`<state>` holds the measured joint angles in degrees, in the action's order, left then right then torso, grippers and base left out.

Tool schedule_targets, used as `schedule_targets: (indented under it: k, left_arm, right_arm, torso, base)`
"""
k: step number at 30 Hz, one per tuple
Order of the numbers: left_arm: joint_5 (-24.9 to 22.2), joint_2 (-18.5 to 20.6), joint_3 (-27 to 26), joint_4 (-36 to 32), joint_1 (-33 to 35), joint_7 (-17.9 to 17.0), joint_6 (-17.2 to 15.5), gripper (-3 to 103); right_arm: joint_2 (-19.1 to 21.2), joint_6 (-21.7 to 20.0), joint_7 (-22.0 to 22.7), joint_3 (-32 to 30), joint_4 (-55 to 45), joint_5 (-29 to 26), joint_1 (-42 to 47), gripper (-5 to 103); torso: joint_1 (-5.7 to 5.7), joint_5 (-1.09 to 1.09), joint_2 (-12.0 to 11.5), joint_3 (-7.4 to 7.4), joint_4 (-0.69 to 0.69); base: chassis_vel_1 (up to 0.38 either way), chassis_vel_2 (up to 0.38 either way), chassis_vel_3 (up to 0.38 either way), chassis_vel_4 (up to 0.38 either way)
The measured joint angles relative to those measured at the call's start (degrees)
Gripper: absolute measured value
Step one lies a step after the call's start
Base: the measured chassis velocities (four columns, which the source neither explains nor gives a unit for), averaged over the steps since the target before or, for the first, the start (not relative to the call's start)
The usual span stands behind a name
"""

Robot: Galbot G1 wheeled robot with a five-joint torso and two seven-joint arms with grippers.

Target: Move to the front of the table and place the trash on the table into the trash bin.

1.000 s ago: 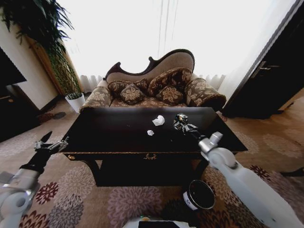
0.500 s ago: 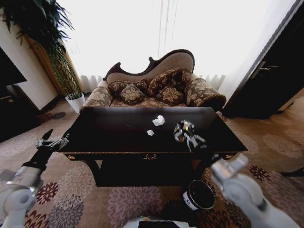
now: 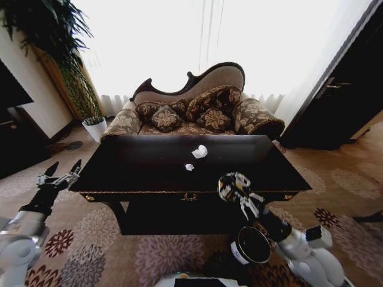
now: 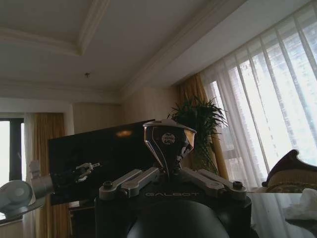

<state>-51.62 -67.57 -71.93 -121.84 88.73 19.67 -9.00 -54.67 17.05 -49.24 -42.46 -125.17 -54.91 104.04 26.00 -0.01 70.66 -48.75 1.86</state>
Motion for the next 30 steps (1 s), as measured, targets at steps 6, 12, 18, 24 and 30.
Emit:
schedule_targets:
  k: [6, 12, 18, 24, 30]
  left_arm:
    - [-0.31, 0.33, 0.06, 0.38, -0.31, 0.03, 0.0, 100]
    - [-0.86, 0.89, -0.58, 0.87, -0.3, 0.07, 0.0, 100]
    - [-1.45, 0.85, -1.3, 0.08, 0.28, 0.11, 0.0, 100]
    - [-1.93, 1.07, -2.09, -1.03, 1.05, 0.02, -0.21, 100]
    - [-4.56, 1.66, -3.31, -3.2, 1.35, -1.18, -1.29, 100]
  right_arm:
    - [-0.84, 2.5, -7.42, 0.87, 7.04, 6.17, -0.44, 0]
    - [-1.22, 4.9, -12.63, 2.07, 15.41, 12.52, -1.58, 0]
    - [-1.28, 7.77, -12.71, 6.73, 28.94, 17.78, -5.88, 0]
    - [-1.24, 8.74, -7.63, 8.88, 38.36, 22.69, -11.02, 0]
    - [-0.26, 8.68, 0.07, 11.99, 50.05, 26.71, -17.91, 0]
  torso:
    - [0.0, -0.01, 0.0, 0.0, 0.0]
    - [0.0, 0.0, 0.0, 0.0, 0.01]
    - [0.0, 0.0, 0.0, 0.0, 0.0]
    - [0.0, 0.01, 0.0, 0.0, 0.0]
    - [0.0, -0.01, 0.0, 0.0, -0.01]
  base:
    - [0.0, 0.0, 0.0, 0.0]
    - [0.0, 0.0, 0.0, 0.0]
    - [0.0, 0.0, 0.0, 0.0]
    - [0.0, 0.0, 0.0, 0.0]
    - [0.0, 0.0, 0.0, 0.0]
